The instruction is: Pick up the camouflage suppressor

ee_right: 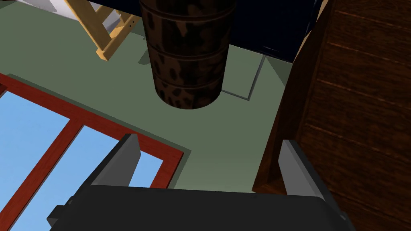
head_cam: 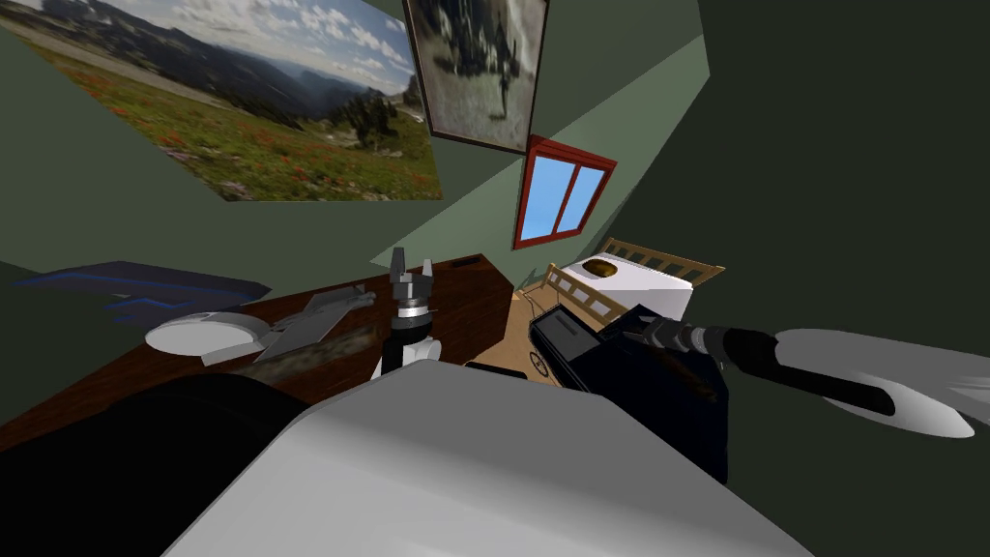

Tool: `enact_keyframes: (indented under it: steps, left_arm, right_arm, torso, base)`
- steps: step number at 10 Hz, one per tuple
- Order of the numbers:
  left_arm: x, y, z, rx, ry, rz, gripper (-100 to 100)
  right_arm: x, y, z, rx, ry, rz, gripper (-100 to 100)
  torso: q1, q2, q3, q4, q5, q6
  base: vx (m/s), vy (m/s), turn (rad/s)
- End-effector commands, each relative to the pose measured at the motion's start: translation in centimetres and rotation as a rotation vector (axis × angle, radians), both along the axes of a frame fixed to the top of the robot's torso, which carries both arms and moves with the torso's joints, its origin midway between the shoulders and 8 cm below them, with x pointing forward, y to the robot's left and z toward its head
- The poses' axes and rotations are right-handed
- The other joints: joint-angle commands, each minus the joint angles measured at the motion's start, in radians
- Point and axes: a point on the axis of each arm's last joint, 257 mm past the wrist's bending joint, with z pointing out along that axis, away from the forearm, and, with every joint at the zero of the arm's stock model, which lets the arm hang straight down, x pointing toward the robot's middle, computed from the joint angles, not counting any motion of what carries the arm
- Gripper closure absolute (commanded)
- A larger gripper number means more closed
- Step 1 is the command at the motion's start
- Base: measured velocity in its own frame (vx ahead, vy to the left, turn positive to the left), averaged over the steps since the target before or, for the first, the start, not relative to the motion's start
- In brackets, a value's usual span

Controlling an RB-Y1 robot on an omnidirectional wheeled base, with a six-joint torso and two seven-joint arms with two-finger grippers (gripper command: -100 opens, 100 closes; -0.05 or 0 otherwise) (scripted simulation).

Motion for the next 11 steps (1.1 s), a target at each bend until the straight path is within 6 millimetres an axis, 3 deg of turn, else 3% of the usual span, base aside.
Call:
enact_keyframes:
  steps: [1, 3, 4, 5, 8, 11]
  left_arm:
    - [0.0, 0.0, 0.0, 0.0, 0.0, 0.0, 0]
    - [0.0, 0.0, 0.0, 0.0, 0.0, 0.0, 0]
    - [0.0, 0.0, 0.0, 0.0, 0.0, 0.0, 0]
    - [0.0, 0.0, 0.0, 0.0, 0.0, 0.0, 0]
    - [0.0, 0.0, 0.0, 0.0, 0.0, 0.0, 0]
    - [0.0, 0.0, 0.0, 0.0, 0.0, 0.0, 0]
  right_arm:
    - [-0.6, -0.8, 0.2, -0.025, 0.026, -0.005, -100]
    - [-0.6, -0.8, 0.2, -0.025, 0.026, -0.005, -100]
    - [-1.9, -2.4, -0.1, -0.055, 0.075, -0.025, -100]
    - [-1.9, -2.4, -0.1, -0.055, 0.075, -0.025, -100]
    - [-6.4, -6.1, -1.5, -0.103, 0.22, -0.096, -100]
    - [-6.4, -6.1, -1.5, -0.103, 0.22, -0.096, -100]
  torso:
    - [0.0, 0.0, 0.0, 0.0, 0.0, 0.0]
    - [0.001, 0.001, 0.001, 0.0, 0.0, 0.001]
    - [0.002, 0.001, 0.001, 0.0, 0.0, 0.001]
    - [0.001, 0.001, 0.001, 0.0, 0.0, 0.0]
    - [-0.002, 0.001, 0.001, 0.0, 0.0, 0.0]
    - [0.0, 0.002, 0.001, 0.001, 0.0, 0.001]
  base:
    - [-0.004, -0.027, 0.066]
    - [-0.001, -0.004, -0.014]
    - [-0.009, -0.015, 0.161]
    - [-0.006, -0.029, 0.084]
    - [-0.019, -0.055, 0.149]
    - [-0.014, -0.021, 0.023]
